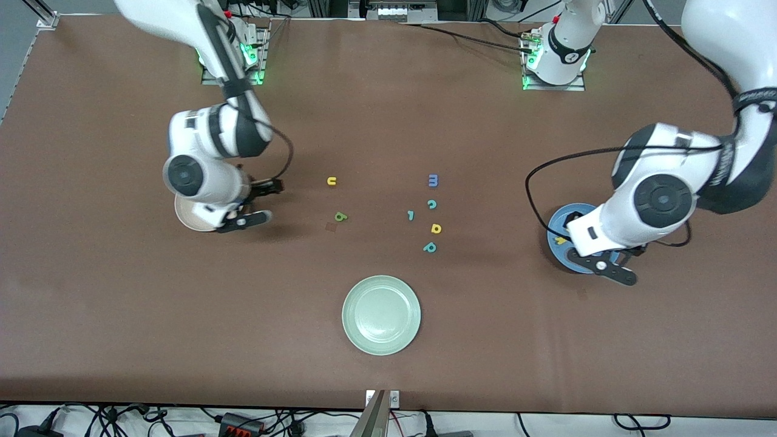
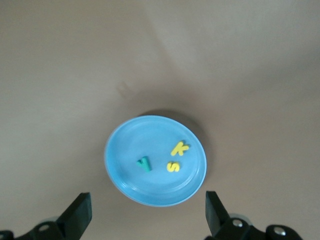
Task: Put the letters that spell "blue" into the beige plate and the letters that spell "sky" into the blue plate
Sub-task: 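Retract the left gripper to rest while the right gripper reaches the yellow u, then lower the right gripper and grasp the yellow u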
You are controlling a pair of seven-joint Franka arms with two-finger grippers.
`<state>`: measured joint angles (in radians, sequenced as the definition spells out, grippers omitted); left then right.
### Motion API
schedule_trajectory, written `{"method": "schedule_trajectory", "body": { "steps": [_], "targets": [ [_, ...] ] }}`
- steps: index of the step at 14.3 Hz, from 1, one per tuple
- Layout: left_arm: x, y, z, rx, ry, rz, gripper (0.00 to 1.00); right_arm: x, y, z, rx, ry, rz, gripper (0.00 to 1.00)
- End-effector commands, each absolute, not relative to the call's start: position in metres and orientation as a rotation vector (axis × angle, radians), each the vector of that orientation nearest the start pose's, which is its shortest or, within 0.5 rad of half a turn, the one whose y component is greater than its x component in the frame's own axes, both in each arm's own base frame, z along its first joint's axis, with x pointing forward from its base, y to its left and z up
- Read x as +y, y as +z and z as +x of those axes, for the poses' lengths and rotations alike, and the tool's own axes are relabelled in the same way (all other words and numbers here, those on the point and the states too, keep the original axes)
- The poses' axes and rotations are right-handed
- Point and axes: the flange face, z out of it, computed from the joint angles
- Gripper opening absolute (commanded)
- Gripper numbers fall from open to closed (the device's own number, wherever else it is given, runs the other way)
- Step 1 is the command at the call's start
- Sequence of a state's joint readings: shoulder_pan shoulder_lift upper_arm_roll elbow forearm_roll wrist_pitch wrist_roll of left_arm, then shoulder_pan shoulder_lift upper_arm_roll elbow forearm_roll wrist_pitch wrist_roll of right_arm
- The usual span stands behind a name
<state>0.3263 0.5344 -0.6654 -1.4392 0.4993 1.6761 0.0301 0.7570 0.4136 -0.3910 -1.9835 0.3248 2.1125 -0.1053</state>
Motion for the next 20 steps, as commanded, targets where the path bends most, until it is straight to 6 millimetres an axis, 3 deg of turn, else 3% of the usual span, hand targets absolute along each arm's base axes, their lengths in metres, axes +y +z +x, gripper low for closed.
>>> {"method": "schedule_trajectory", "body": {
  "steps": [1, 4, 5, 6, 10, 12, 14, 15, 16, 18, 20],
  "targets": [
    [-0.094, 0.479, 0.666, 0.557, 0.248, -2.939, 1.0, 0.273, 0.232, 0.524, -0.538, 0.322, -3.018, 1.0],
    [-0.071, 0.53, 0.666, 0.454, 0.239, -3.002, 1.0, 0.327, 0.221, 0.496, -0.623, 0.283, -3.008, 1.0],
    [-0.069, 0.542, 0.663, 0.394, 0.211, -3.021, 1.0, 0.333, 0.213, 0.492, -0.568, 0.291, -3.018, 1.0],
    [-0.066, 0.566, 0.653, 0.311, 0.169, -3.035, 1.0, 0.336, 0.211, 0.489, -0.521, 0.296, -3.03, 1.0],
    [-0.035, 0.581, 0.627, 0.029, 0.17, -3.196, 1.0, 0.349, 0.194, 0.482, -0.102, 0.275, -3.123, 0.96],
    [-0.042, 0.59, 0.609, 0.013, 0.129, -3.168, 1.0, 0.356, 0.184, 0.475, 0.062, 0.277, -3.15, 0.9],
    [-0.042, 0.582, 0.598, -0.015, 0.104, -3.14, 1.0, 0.363, 0.176, 0.469, 0.233, 0.263, -3.164, 0.9],
    [-0.042, 0.581, 0.588, -0.012, 0.03, -3.143, 1.0, 0.364, 0.176, 0.468, 0.263, 0.263, -3.163, 0.87],
    [-0.039, 0.584, 0.579, -0.002, -0.1, -3.143, 1.0, 0.364, 0.176, 0.467, 0.27, 0.267, -3.164, 0.72],
    [-0.038, 0.584, 0.56, 0.021, -0.164, -3.136, 1.0, 0.366, 0.175, 0.464, 0.265, 0.271, -3.167, 0.71],
    [-0.029, 0.578, 0.563, 0.004, -0.133, -3.136, 1.0, 0.375, 0.175, 0.458, 0.237, 0.264, -3.169, 0.71]
  ]
}}
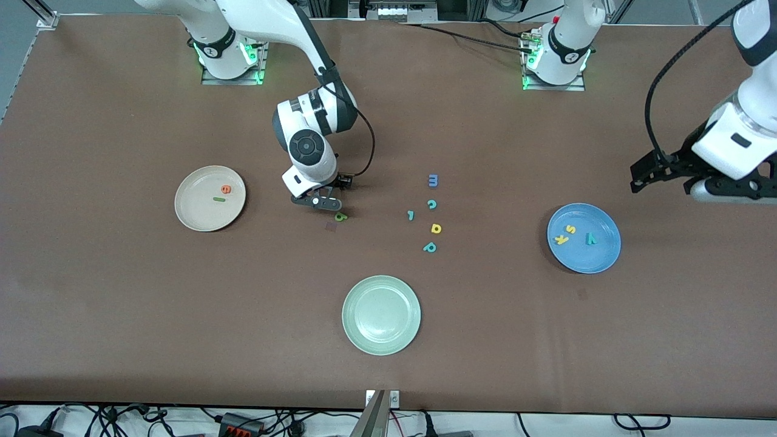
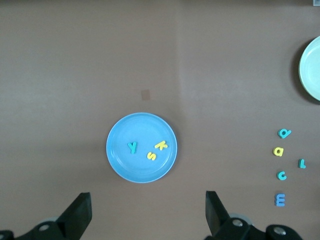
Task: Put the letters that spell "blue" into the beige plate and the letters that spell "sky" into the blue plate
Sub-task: 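Lower the right gripper and grasp the yellow u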
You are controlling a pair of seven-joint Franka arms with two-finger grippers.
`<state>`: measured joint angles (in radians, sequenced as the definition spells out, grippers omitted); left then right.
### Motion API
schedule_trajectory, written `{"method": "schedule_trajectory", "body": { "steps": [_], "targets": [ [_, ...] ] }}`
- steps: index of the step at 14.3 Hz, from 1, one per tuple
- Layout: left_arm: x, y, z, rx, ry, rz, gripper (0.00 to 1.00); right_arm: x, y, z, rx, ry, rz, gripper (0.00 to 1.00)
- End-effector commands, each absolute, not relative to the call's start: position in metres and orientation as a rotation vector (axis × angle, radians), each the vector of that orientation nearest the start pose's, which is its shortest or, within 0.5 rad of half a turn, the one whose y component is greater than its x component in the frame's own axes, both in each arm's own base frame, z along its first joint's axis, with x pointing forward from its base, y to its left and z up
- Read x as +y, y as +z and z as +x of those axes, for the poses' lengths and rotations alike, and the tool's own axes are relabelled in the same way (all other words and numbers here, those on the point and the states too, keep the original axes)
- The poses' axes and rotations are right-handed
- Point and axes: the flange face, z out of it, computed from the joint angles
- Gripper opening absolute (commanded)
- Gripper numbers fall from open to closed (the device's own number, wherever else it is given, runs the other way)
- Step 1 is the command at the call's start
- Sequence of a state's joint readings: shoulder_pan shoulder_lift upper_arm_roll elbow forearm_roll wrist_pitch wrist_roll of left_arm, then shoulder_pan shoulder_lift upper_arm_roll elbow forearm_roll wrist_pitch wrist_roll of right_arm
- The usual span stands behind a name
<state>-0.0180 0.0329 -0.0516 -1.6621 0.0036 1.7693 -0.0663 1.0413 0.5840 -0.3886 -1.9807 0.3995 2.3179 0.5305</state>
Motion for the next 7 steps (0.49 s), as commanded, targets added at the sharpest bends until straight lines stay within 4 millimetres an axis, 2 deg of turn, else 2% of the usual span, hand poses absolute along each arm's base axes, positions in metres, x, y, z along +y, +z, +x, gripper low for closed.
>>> {"method": "schedule_trajectory", "body": {
  "steps": [1, 3, 7],
  "targets": [
    [-0.0231, 0.5633, 0.5699, -0.005, -0.092, -3.137, 1.0, 0.3754, 0.1752, 0.4574, 0.235, 0.266, -3.169, 0.69],
    [-0.0187, 0.5632, 0.5702, 0.014, -0.085, -3.136, 1.0, 0.3762, 0.1745, 0.4556, 0.231, 0.272, -3.172, 0.66],
    [-0.0228, 0.5646, 0.5653, 0.026, -0.024, -3.136, 1.0, 0.3748, 0.1745, 0.4567, 0.218, 0.273, -3.171, 0.5]
  ]
}}
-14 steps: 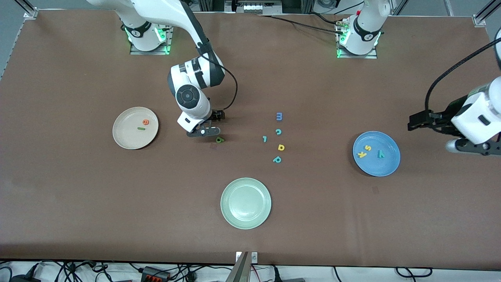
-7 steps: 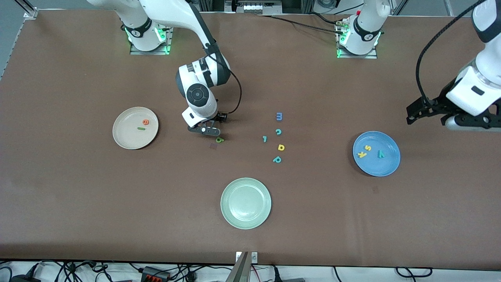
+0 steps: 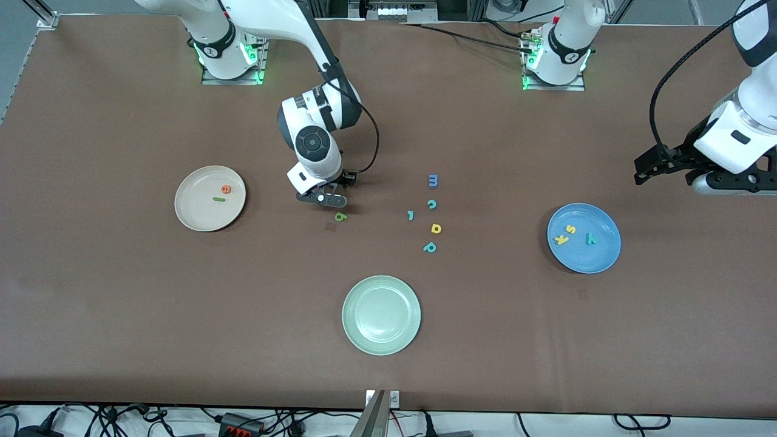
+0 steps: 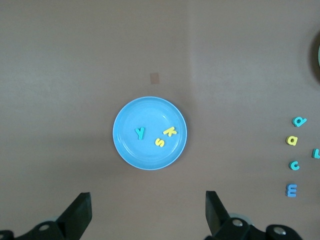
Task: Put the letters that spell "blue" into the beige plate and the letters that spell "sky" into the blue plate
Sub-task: 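Lower the right gripper and grasp the yellow u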
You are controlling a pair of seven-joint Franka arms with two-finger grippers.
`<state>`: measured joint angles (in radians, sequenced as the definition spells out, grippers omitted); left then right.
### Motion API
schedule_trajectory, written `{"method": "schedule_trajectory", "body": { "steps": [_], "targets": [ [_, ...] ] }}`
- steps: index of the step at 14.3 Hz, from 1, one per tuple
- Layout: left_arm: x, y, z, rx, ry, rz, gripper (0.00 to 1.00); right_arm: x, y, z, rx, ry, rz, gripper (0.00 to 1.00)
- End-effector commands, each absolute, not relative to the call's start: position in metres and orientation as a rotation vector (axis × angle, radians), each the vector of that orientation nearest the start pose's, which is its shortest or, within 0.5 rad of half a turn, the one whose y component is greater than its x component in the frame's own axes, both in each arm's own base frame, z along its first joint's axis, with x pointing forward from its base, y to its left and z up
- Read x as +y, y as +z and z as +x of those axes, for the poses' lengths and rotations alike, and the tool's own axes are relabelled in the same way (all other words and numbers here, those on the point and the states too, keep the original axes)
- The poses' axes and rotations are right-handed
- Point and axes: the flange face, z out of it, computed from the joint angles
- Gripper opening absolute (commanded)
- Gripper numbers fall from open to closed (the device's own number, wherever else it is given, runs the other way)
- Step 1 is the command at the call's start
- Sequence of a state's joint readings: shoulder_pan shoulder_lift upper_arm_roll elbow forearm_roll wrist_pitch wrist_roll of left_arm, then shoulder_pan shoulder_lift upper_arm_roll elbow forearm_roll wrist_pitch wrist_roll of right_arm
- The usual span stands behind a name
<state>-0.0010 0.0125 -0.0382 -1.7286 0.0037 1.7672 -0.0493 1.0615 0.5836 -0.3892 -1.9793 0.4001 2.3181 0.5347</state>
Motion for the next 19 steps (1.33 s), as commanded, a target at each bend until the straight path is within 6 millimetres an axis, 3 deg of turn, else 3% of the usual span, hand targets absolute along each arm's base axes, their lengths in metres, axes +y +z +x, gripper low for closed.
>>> {"method": "schedule_trajectory", "body": {
  "steps": [1, 7, 14, 16, 18, 19],
  "targets": [
    [-0.022, 0.566, 0.564, 0.023, -0.01, -3.136, 1.0, 0.373, 0.174, 0.458, 0.217, 0.272, -3.172, 0.45],
    [-0.025, 0.566, 0.564, 0.03, -0.008, -3.136, 1.0, 0.371, 0.177, 0.462, 0.218, 0.266, -3.166, 0.29],
    [-0.025, 0.566, 0.564, 0.03, -0.005, -3.136, 1.0, 0.374, 0.181, 0.461, 0.191, 0.265, -3.163, 0.24],
    [-0.025, 0.566, 0.564, 0.03, -0.005, -3.136, 1.0, 0.371, 0.19, 0.466, 0.158, 0.25, -3.152, 0.24],
    [-0.025, 0.566, 0.564, 0.03, -0.005, -3.136, 1.0, 0.359, 0.209, 0.479, 0.167, 0.223, -3.137, 0.24],
    [-0.025, 0.566, 0.564, 0.03, -0.005, -3.136, 1.0, 0.342, 0.213, 0.488, 0.18, 0.234, -3.151, 0.24]
  ]
}}
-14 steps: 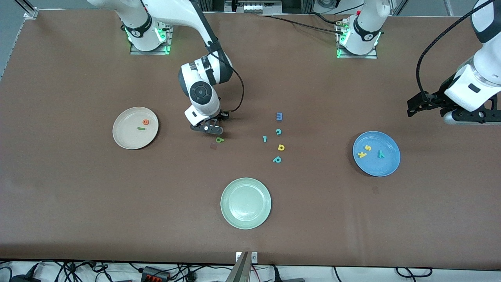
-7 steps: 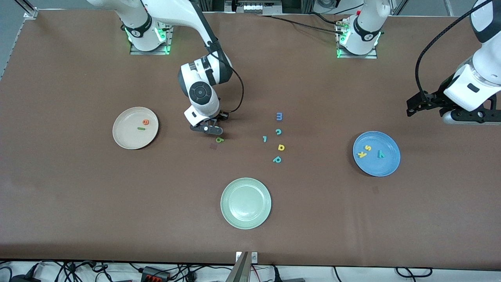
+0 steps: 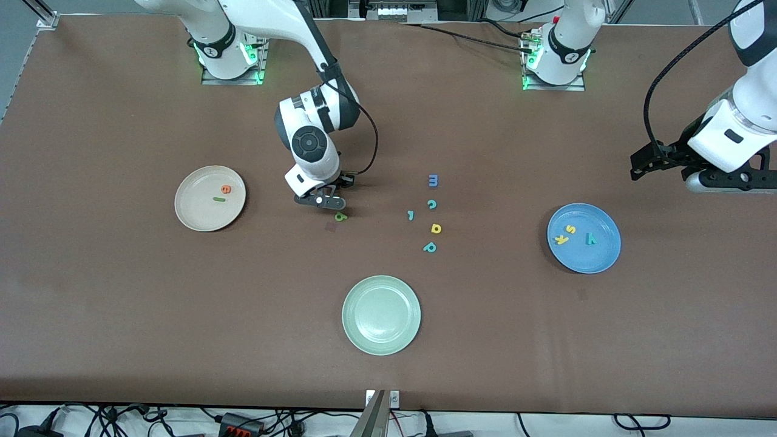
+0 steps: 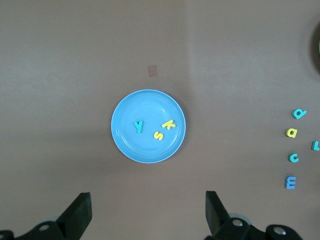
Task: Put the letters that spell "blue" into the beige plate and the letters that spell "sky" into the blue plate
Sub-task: 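Lower the right gripper and grasp the yellow u, then carry the yellow u with the right gripper and release it on the beige plate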
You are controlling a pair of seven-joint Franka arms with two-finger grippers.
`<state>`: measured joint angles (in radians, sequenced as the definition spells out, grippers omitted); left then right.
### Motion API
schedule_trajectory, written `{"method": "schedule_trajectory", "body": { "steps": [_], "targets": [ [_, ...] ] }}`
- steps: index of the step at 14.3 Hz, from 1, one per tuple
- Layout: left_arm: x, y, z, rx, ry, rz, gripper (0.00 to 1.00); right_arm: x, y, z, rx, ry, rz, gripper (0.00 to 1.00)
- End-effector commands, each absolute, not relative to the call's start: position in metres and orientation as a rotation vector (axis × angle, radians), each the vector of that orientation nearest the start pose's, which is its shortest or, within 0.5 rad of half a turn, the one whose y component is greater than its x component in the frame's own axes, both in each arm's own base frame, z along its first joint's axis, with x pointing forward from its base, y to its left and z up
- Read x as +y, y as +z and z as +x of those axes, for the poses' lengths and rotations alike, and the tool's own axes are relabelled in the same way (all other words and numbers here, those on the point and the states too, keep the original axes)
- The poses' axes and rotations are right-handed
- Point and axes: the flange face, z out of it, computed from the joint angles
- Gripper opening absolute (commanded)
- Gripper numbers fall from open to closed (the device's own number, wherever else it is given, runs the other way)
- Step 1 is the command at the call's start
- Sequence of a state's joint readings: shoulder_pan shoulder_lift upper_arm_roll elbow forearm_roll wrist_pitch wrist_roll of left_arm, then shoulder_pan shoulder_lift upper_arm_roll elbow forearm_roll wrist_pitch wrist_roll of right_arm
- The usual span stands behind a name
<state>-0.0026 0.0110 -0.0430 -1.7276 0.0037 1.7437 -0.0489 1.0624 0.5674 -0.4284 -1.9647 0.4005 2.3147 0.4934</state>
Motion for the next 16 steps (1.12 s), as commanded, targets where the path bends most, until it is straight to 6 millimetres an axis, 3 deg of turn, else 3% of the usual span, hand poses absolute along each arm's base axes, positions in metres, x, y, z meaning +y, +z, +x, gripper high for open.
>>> {"method": "schedule_trajectory", "body": {
  "steps": [1, 2, 5, 8, 11, 13, 16],
  "targets": [
    [-0.025, 0.566, 0.564, 0.03, -0.005, -3.136, 1.0, 0.324, 0.215, 0.496, 0.178, 0.265, -3.167, 0.24],
    [-0.025, 0.566, 0.564, 0.03, -0.005, -3.136, 1.0, 0.307, 0.217, 0.505, 0.162, 0.271, -3.175, 0.24],
    [-0.025, 0.566, 0.564, 0.026, -0.005, -3.136, 1.0, 0.224, 0.233, 0.535, 0.039, 0.356, -3.2, 0.24],
    [-0.025, 0.566, 0.564, 0.018, -0.008, -3.136, 1.0, 0.135, 0.235, 0.541, -0.082, 0.474, -3.173, 0.24],
    [-0.021, 0.568, 0.564, 0.018, -0.008, -3.136, 1.0, 0.047, 0.219, 0.535, -0.214, 0.539, -3.108, 0.23],
    [-0.024, 0.568, 0.565, 0.028, -0.01, -3.136, 1.0, 0.012, 0.213, 0.531, -0.264, 0.558, -3.073, 0.23],
    [-0.025, 0.57, 0.566, 0.028, -0.017, -3.136, 1.0, -0.01, 0.208, 0.531, -0.281, 0.546, -3.068, 0.28]
  ]
}}
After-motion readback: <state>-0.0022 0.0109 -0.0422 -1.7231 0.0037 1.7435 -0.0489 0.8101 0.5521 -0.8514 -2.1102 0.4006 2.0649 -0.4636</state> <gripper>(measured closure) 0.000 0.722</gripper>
